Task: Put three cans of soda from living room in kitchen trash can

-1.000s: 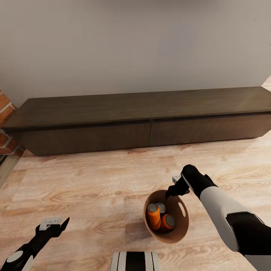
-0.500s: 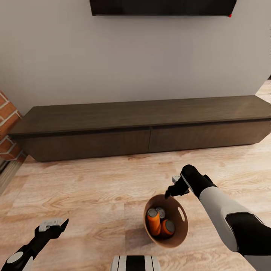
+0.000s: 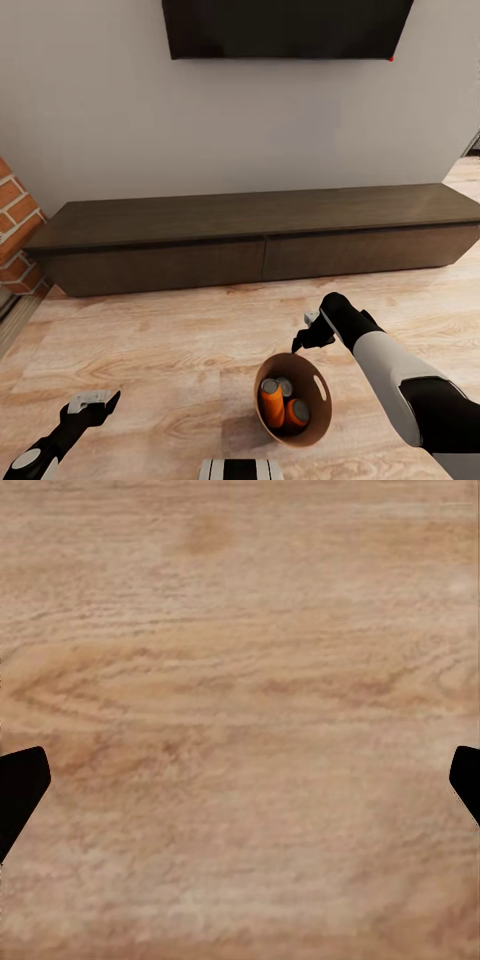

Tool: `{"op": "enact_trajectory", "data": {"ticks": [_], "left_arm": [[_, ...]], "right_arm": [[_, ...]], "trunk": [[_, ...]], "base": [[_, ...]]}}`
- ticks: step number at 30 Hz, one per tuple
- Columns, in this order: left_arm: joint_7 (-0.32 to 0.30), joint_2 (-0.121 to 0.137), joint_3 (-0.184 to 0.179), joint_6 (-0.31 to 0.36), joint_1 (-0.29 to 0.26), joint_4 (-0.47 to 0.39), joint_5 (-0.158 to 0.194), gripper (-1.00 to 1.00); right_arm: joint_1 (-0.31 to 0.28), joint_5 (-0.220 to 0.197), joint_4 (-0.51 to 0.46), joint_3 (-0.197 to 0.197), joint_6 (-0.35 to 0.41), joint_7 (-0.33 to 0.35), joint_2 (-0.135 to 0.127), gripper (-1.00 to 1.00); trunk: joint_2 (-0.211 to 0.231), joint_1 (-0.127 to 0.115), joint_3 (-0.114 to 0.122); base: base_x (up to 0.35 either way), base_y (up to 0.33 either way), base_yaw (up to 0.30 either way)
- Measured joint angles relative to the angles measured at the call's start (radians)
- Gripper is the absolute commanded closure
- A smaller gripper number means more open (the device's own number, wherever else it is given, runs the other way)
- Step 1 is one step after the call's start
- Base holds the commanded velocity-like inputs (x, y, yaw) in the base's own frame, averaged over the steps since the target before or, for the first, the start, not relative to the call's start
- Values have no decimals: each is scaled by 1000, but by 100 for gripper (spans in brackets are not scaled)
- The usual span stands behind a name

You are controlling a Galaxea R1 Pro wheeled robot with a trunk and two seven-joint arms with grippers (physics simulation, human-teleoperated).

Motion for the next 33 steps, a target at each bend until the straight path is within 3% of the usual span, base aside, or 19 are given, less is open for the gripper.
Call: {"op": "enact_trajectory", "data": {"ticks": [12,19,33], "left_arm": [[0,0,-1,1,0,2,0,-100],[0,0,-1,3,0,1,0,-100],[9,0,-1,11,0,1,-1,-100]], "right_arm": [[2,0,1,1,0,0,1,-100],[11,0,7,1,-8,-4,2,-100],[111,5,0,0,-88,-9,-17,-100]], "trunk": [[3,-5,46],[52,-32,68],[150,-86,112]], "base": [[0,0,0],[0,0,0],[0,0,0]]}}
